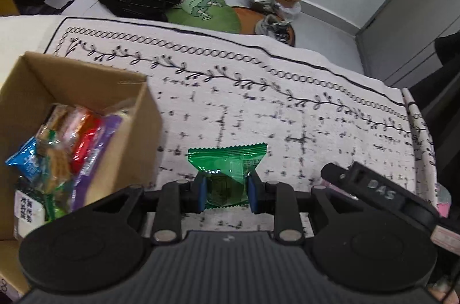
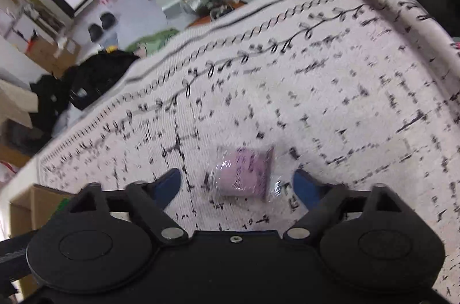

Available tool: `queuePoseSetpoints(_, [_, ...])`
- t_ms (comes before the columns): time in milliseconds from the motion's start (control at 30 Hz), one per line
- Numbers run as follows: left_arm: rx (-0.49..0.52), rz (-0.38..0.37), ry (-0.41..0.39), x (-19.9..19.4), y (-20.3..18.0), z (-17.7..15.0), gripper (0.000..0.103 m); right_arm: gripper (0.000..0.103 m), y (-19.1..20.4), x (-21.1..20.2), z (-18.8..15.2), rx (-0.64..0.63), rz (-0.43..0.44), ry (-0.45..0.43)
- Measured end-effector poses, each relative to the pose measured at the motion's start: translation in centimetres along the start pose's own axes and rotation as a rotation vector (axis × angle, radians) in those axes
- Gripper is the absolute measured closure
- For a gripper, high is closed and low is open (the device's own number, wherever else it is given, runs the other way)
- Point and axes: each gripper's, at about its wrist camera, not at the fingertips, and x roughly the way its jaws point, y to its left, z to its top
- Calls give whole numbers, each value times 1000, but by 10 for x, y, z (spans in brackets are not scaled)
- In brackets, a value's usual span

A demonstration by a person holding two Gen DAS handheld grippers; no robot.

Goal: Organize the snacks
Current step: 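Grasp the green square packet with the left tool while the right tool grasps the pink packet, then carry both packets into the cardboard box and open both tools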

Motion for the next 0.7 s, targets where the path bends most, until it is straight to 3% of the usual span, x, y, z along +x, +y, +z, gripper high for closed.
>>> queuePoseSetpoints(67, [-13, -1, 13, 1, 4, -1, 76, 47, 9, 1, -4, -51, -54, -6])
queuePoseSetpoints(133, [-8, -5, 18, 0, 4, -4, 76, 65, 10, -2, -6, -52, -40, -7])
queuePoseSetpoints(300, [8, -25, 14, -12, 3, -11, 76, 71, 5, -18, -12, -10, -5, -11])
queuePoseSetpoints(700, [22, -59, -23, -42, 10, -19, 76, 71, 18, -62, -31, 3, 32, -67])
